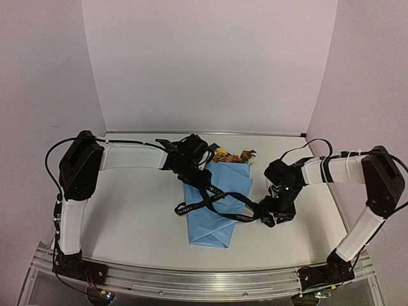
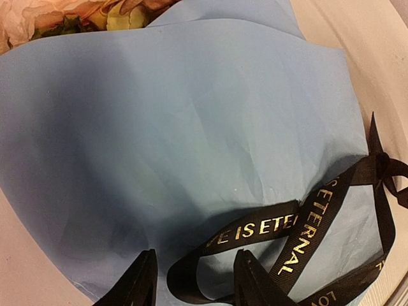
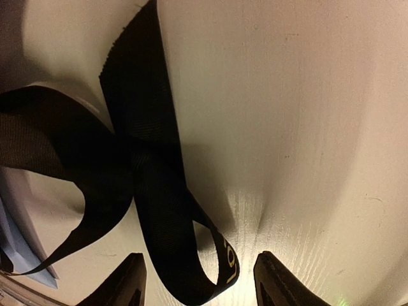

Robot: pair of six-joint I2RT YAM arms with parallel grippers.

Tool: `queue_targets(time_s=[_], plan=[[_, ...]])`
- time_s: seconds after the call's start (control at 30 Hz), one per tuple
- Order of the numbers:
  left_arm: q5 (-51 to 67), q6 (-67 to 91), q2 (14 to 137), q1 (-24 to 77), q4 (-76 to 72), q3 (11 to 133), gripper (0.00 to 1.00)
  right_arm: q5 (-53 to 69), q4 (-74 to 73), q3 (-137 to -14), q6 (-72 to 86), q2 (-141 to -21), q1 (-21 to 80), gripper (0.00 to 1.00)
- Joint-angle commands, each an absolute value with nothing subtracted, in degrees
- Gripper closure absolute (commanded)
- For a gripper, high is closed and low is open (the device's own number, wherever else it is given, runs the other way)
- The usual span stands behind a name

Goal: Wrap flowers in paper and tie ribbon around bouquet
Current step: Tie the ribbon around the folded bouquet.

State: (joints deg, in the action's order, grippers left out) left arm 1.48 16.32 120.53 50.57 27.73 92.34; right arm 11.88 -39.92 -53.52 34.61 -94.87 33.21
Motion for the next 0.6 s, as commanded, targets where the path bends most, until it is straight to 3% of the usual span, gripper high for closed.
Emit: queue_targets(time_s=[0.0, 0.23, 0.33, 0.5, 0.57], plan=[[1.71, 15.41, 120.52, 50.72, 29.07, 92.03, 0.6, 11.77, -40.25, -54.38, 35.59, -96.3, 33.64, 0.44], [0.58, 14.96, 121.55, 50.98, 29.62, 92.52, 0.73, 11.54, -40.38, -54.84, 35.96, -96.63, 33.77, 0.55], [-1.35, 14.94, 120.98, 50.98, 29.29, 92.59, 0.82, 11.15, -40.81, -55.32, 35.89, -96.59, 33.77, 0.65], [-5.5, 15.9, 118.24, 50.94, 27.22, 91.84, 0.98, 10.07, -42.7, -57.06, 35.42, -96.05, 33.76, 0.91], [-8.89, 16.8, 116.61, 50.86, 26.02, 90.91, 1.0, 8.47, -44.1, -58.23, 35.01, -95.67, 33.77, 0.98]])
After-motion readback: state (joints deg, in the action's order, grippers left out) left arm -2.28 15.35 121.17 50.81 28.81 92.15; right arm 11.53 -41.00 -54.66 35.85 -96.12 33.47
